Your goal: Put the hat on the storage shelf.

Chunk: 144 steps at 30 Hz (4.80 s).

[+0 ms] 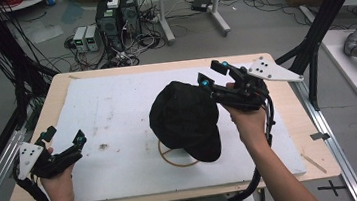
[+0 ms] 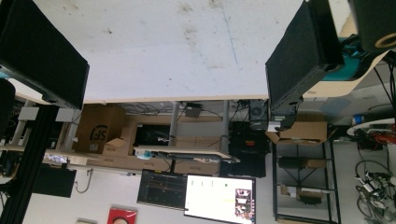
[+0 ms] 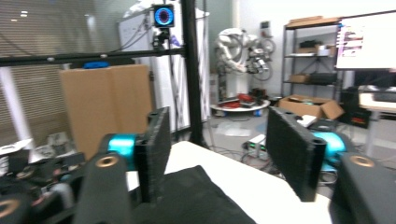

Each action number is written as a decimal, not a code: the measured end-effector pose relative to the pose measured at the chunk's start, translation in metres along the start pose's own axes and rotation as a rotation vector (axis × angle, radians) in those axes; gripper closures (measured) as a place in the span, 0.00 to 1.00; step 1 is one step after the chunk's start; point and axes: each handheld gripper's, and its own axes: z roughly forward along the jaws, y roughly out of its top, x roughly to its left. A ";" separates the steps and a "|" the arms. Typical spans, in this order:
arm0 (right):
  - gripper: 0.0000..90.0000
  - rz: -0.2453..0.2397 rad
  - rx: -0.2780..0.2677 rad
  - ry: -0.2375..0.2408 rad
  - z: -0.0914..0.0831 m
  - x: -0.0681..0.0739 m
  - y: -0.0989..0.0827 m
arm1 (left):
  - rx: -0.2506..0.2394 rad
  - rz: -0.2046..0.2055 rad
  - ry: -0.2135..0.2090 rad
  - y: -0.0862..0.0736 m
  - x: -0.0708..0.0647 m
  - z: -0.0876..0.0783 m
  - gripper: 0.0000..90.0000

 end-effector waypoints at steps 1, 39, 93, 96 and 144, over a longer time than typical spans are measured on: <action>0.39 0.003 0.000 -0.006 0.000 -0.001 0.000 | 0.001 0.000 0.001 0.000 0.000 0.000 0.07; 0.11 -0.012 -0.050 -0.308 -0.059 -0.053 -0.005 | -0.003 0.026 -0.012 0.003 -0.006 0.003 0.07; 0.04 0.008 0.017 -0.463 -0.118 -0.099 -0.107 | 0.003 0.033 -0.017 0.002 -0.007 0.005 0.07; 0.04 0.005 0.028 -0.464 -0.118 -0.100 -0.112 | 0.003 0.036 -0.019 0.002 -0.007 0.005 0.07; 0.04 0.020 0.066 -0.468 -0.122 -0.103 -0.143 | 0.019 0.074 -0.025 0.001 -0.013 0.011 0.07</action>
